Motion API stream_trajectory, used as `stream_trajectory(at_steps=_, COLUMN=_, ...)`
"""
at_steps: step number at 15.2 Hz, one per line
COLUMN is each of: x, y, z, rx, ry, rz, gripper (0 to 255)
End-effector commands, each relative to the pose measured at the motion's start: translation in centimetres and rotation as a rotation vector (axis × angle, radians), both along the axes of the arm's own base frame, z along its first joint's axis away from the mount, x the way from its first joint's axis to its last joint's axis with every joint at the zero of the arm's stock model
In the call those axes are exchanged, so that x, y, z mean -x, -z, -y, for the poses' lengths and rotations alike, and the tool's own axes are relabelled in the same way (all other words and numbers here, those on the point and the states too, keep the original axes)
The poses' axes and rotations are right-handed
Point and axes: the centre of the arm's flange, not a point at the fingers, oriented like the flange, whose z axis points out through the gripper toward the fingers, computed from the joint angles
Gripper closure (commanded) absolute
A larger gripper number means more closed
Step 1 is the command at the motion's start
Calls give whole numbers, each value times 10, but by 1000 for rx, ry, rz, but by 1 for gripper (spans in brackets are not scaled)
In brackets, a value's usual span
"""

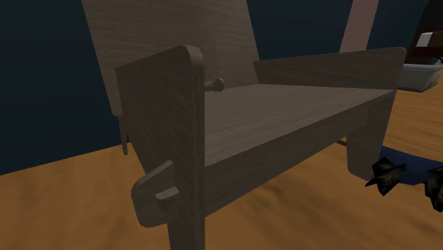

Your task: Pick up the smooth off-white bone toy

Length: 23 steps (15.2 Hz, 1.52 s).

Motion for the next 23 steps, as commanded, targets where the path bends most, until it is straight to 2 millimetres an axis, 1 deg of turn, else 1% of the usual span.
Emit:
stream_trajectory(at_steps=1, x=0, y=0, z=0, rx=0, ry=0, rz=0, gripper=0)
stream_trajectory(at_steps=6, x=-15, y=7, z=-66, rx=21, ry=89, rz=-5, gripper=0)
stream_trajectory(at_steps=12, x=-40, y=18, z=-144, rx=46, ry=195, rz=-12, gripper=0)
stream_trajectory(at_steps=17, x=-67, y=29, z=-205, rx=67, ry=284, rz=-17, gripper=0)
stream_trajectory(at_steps=23, x=-106, y=43, z=-276, rx=92, ry=391, rz=-23, gripper=0)
